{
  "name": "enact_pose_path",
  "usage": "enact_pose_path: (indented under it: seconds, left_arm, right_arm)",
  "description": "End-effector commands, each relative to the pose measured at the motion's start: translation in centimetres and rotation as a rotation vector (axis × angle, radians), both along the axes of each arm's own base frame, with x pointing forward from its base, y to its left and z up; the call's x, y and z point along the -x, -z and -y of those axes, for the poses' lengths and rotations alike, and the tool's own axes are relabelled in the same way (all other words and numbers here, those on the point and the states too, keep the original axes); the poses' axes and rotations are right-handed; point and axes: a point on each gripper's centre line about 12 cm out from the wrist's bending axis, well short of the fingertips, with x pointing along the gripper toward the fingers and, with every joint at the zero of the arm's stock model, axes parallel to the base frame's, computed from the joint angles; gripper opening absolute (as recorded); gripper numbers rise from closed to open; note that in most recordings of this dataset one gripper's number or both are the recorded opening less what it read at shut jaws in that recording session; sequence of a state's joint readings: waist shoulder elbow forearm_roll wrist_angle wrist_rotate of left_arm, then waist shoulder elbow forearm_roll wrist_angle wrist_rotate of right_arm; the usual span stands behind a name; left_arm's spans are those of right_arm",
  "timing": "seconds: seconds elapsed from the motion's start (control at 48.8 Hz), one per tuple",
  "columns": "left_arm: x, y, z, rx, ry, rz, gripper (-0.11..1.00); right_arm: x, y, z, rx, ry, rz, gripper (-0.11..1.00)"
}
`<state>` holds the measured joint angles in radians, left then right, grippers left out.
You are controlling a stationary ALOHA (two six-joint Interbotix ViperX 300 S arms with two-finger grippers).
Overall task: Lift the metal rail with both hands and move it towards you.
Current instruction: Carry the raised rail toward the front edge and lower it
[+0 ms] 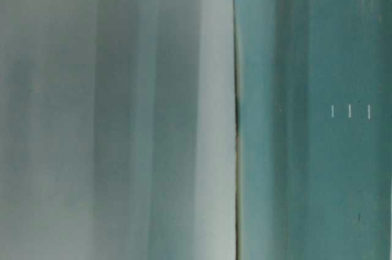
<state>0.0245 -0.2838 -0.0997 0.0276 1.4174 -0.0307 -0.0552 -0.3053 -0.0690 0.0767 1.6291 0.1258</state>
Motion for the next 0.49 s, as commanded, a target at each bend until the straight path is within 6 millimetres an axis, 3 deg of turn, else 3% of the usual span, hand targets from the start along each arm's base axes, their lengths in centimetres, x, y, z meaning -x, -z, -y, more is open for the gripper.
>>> enact_pose_path:
  seconds: [0.0,0.143,0.287,0.471]
  left_arm:
    - [0.2,-1.2,0.0,0.005,-0.01,0.053,0.31]
    - [0.2,0.3,-0.4,0.004,-0.024,0.008,0.31]
    - [-0.2,2.9,-0.4,0.009,-0.028,-0.03,0.31]
    - [-0.8,8.2,-0.4,0.009,-0.025,-0.068,0.31]
  right_arm:
    - [-0.3,-0.3,0.4,-0.01,0.062,0.018,0.41]
    - [-0.4,0.9,0.5,-0.005,0.058,-0.017,0.41]
    - [-0.2,4.1,0.5,0.007,0.056,-0.108,0.41]
    - [-0.7,8.7,0.3,0.009,0.047,-0.109,0.41]
